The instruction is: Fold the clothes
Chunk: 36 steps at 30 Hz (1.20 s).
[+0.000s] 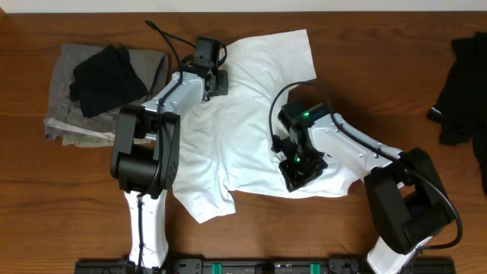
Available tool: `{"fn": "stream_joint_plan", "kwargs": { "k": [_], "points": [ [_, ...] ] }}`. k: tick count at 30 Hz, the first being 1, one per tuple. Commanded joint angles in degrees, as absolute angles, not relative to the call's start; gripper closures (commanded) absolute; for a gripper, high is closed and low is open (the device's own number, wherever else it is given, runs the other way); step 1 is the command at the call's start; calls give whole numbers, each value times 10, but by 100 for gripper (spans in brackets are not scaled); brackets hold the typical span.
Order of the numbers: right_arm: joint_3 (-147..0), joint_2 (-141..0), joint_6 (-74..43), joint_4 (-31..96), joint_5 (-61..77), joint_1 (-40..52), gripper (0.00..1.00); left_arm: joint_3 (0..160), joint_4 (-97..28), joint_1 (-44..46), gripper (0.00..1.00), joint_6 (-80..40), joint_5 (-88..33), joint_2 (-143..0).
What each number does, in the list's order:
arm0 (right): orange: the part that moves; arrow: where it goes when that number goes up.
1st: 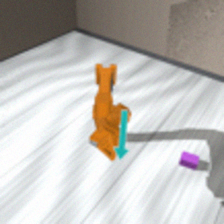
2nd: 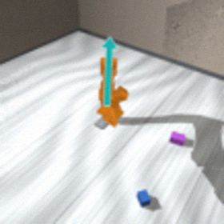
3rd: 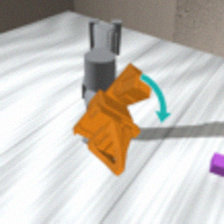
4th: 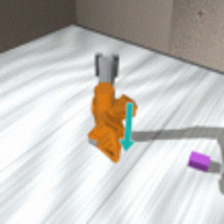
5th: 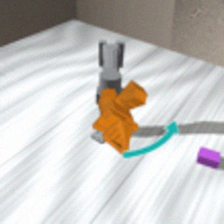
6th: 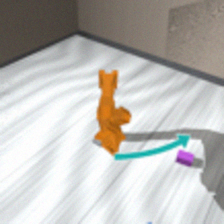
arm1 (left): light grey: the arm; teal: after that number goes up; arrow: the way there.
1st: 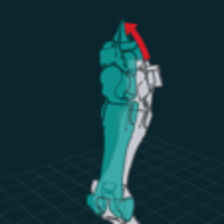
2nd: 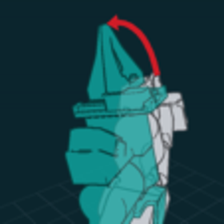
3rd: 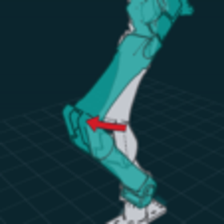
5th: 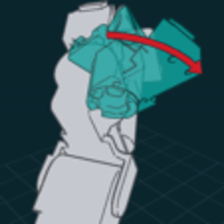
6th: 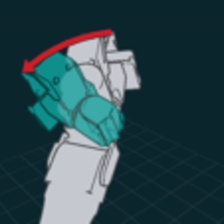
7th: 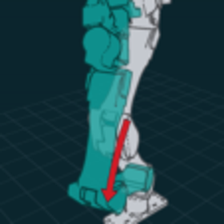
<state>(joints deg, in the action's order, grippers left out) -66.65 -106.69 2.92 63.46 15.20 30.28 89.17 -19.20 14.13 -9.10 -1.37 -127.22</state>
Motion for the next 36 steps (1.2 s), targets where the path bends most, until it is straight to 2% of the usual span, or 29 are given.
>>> {"fn": "stream_joint_plan", "kwargs": {
  "k": [1,5,11,14,20,28,30,31,32,33,36],
  "points": [
    [-691,-1047,35,648,161,303,62,887,-204,130,94,-86,-8,-1284],
    [-730,-1016,35,664,163,287,57,887,-205,129,93,-86,-8,-1284],
    [-745,-971,22,677,158,235,56,887,-205,129,93,-86,-8,-1284],
    [-744,-973,22,674,156,203,46,887,-205,129,93,-86,-8,-1284],
    [-717,-998,21,619,157,163,45,887,-205,129,93,-86,-8,-1284],
    [-704,-1066,-5,550,157,163,43,887,-206,129,93,-86,-8,-1284],
    [-704,-1074,-7,548,156,162,47,887,-207,129,93,-86,-8,-1284],
    [-704,-1075,-8,548,156,161,56,887,-207,129,93,-86,-8,-1284],
    [-704,-1075,-8,548,156,161,72,887,-207,129,93,-86,-8,-1284],
    [-704,-1075,-8,548,156,160,99,887,-207,129,93,-86,-8,-1284],
    [-712,-1073,-9,553,157,149,99,887,-207,129,93,-86,-8,-1284]
  ]
}}
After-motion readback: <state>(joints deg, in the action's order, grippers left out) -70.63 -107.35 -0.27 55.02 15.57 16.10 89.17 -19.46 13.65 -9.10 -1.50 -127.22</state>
